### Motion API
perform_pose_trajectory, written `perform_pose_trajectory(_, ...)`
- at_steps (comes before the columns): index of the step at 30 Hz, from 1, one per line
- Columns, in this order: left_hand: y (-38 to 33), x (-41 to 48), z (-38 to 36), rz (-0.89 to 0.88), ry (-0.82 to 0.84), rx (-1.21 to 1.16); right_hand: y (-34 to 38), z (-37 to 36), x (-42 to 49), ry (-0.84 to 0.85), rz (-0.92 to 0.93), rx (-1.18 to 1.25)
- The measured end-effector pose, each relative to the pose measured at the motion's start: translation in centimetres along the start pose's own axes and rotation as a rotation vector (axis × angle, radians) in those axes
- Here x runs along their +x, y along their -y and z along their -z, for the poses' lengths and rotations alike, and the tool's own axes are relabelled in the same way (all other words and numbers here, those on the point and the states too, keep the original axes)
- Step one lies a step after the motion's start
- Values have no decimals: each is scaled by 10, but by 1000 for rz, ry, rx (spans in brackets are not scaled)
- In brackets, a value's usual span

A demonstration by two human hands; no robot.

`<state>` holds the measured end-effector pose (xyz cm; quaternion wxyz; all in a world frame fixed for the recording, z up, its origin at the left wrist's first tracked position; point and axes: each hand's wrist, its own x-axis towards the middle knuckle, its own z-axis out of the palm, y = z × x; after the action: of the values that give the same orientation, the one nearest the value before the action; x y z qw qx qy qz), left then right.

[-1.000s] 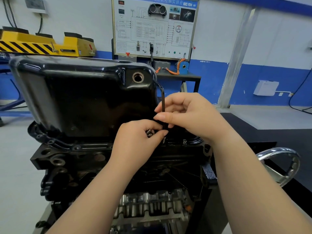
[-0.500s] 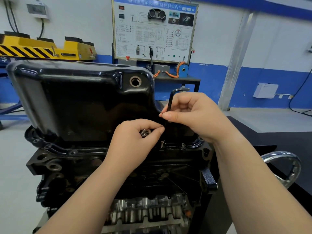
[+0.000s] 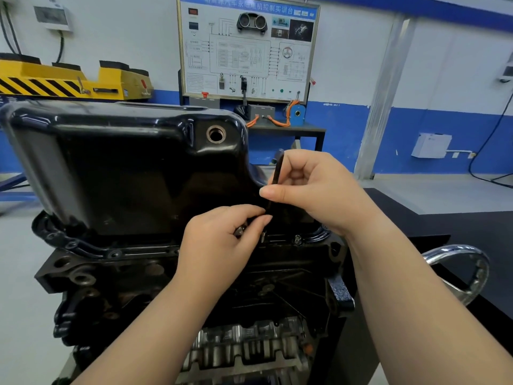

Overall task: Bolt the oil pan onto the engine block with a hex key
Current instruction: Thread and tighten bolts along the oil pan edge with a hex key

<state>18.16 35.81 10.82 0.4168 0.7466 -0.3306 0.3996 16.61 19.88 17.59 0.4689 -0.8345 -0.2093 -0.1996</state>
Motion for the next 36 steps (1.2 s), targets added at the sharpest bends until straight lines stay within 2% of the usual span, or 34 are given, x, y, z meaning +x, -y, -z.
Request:
perform_pose_trajectory(16, -4, 3, 0, 168, 52, -66, 6, -6, -3, -37, -12, -26)
perform_pose_trajectory(26, -3, 3, 1, 255, 59, -112, 11, -3, -7, 126, -15, 86)
perform_pose_trajectory(36, -2, 3, 0, 252, 71, -120, 8, -10, -6, 9, -17, 62)
